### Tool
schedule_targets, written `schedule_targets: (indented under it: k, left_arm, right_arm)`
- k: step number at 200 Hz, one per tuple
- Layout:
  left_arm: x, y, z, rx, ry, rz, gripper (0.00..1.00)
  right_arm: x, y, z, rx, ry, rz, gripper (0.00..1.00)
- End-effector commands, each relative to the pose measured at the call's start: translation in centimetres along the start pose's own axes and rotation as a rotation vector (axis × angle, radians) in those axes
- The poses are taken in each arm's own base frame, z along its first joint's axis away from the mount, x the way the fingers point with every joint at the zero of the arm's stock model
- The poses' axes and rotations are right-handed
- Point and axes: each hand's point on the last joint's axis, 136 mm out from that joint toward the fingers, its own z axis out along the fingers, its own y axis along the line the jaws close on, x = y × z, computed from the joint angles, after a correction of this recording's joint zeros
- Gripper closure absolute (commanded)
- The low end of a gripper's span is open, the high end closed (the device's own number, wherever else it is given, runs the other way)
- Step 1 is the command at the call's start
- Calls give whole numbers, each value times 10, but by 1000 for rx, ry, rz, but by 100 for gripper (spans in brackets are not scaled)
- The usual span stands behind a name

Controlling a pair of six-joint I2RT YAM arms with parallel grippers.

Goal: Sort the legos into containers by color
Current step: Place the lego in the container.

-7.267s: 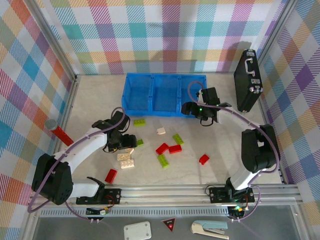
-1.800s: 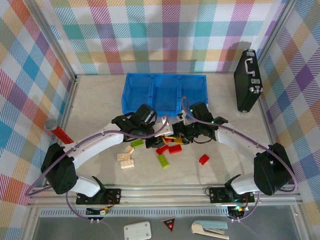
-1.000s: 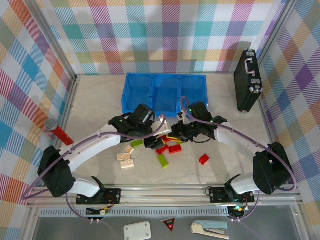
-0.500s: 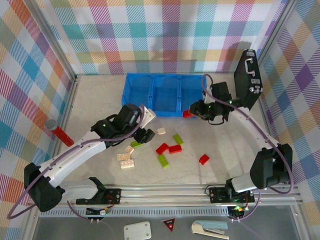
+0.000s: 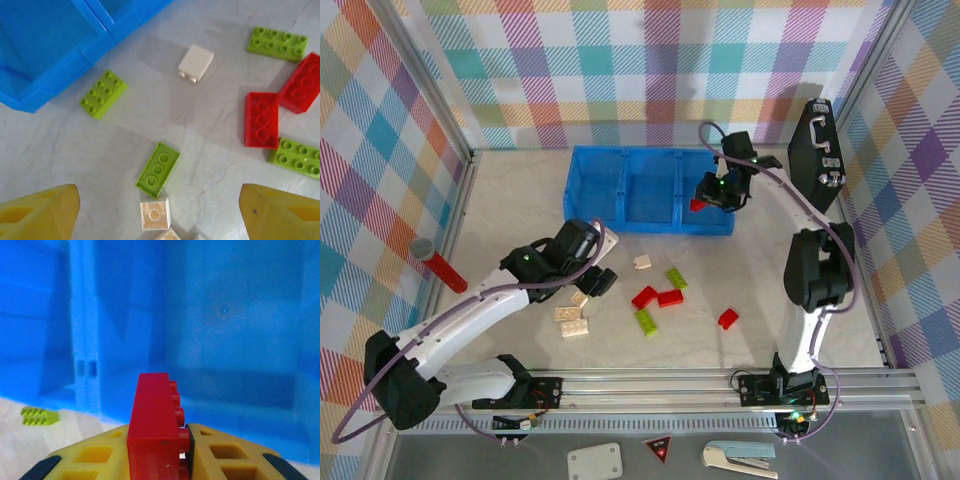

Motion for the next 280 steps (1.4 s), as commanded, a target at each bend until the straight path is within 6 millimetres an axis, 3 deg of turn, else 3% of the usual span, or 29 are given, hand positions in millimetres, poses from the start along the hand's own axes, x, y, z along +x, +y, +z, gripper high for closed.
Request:
schedule_targets:
  k: [1, 49, 83, 96, 145, 200, 235, 280]
  left_arm:
    - [14, -1, 13, -4, 61, -6, 17]
    - [18, -1, 24, -12, 116, -6, 19]
    - [20, -2, 25, -10, 121, -8, 19]
    - [21, -1, 26, -12, 124, -8, 19]
    - [22, 1, 30, -27, 138, -12, 19]
    - [22, 6, 34, -54, 148, -36, 21]
    - [23, 9, 38, -59, 163, -70, 23]
    - [32, 9, 48, -21, 228, -113, 24]
  right_arm:
    - [-2, -1, 20, 2, 49, -30, 69]
    - [1, 4, 70, -101, 126, -1, 69]
    - [4, -2, 80, -92, 134, 8, 68]
    - [5, -6, 80, -72, 139, 4, 62]
    - [2, -23, 55, 65, 108, -46, 50]
    - [3, -19, 22, 88, 81, -71, 45]
    - [18, -16, 5, 84, 89, -76, 45]
    - [51, -6, -16, 67, 114, -84, 44]
